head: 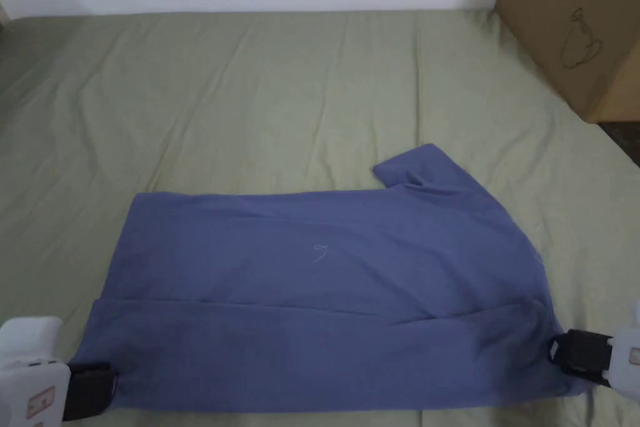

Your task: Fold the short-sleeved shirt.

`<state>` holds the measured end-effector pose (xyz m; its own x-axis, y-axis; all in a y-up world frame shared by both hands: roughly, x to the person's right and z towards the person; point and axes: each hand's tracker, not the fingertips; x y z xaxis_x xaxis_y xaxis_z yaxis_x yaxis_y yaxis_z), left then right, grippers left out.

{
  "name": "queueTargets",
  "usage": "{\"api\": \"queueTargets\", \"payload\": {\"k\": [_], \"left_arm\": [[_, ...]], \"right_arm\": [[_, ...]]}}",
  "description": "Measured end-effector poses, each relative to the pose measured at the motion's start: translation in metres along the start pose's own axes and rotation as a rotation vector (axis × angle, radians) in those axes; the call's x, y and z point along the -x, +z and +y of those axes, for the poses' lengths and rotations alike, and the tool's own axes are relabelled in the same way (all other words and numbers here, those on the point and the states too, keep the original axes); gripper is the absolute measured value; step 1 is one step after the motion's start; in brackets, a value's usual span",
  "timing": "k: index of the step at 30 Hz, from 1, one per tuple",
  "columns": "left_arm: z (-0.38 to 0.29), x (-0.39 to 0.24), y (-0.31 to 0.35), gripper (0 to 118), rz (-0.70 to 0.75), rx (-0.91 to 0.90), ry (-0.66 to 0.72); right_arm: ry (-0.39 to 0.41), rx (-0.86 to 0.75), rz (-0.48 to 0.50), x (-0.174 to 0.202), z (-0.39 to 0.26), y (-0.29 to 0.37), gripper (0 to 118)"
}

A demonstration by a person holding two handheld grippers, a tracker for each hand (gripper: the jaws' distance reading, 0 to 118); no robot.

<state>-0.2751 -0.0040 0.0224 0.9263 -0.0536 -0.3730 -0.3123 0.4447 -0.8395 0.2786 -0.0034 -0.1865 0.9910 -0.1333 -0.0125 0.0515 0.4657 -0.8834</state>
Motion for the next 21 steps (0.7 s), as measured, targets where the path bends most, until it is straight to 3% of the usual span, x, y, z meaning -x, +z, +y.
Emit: {"api": "queueTargets", "payload": {"k": [2,3,4,5,6,8,9,11,13,17,20,21], "left_arm": [[0.013,-0.001,0.011,87,-0.005,-0.073,0.020],[0.022,0.000,0.013,78,-0.014,-0.092,0.026],[0.028,-0.002,0.015,47,-0.026,-0.110,0.031],[0.035,-0.005,0.017,15,-0.056,-0.143,0.035],[0.041,-0.008,0.014,0,-0.085,-0.151,0.023],[0.052,-0.015,-0.001,0,-0.079,-0.137,0.023],[0.053,-0.019,-0.009,0,-0.074,-0.130,0.028],[0.058,-0.023,-0.026,0,-0.117,-0.072,0.021],[0.066,-0.025,-0.034,0,-0.133,-0.078,0.027],[0.093,-0.028,-0.044,0,-0.101,-0.080,0.005],[0.113,-0.025,-0.053,0,-0.125,-0.088,0.049],[0.119,-0.023,-0.057,0,-0.133,-0.089,0.059]], "right_arm": [[0.086,-0.036,-0.012,0.009,0.017,0.008,69],[0.123,-0.063,-0.011,0.017,0.026,0.011,68],[0.152,-0.078,0.008,0.023,0.034,0.013,61],[0.190,-0.083,0.032,0.031,0.042,0.014,34],[0.220,-0.091,0.049,0.037,0.046,0.014,0],[0.276,-0.143,0.057,0.056,0.053,0.012,0],[0.316,-0.163,-0.014,0.064,0.052,0.004,0],[0.361,-0.083,0.019,0.078,0.053,-0.012,0],[0.351,-0.063,0.066,0.084,0.057,-0.028,0],[0.351,-0.065,0.062,0.095,0.092,-0.056,0],[0.258,-0.086,0.105,0.093,0.138,-0.084,0],[0.247,-0.071,0.103,0.093,0.157,-0.096,18]]}}
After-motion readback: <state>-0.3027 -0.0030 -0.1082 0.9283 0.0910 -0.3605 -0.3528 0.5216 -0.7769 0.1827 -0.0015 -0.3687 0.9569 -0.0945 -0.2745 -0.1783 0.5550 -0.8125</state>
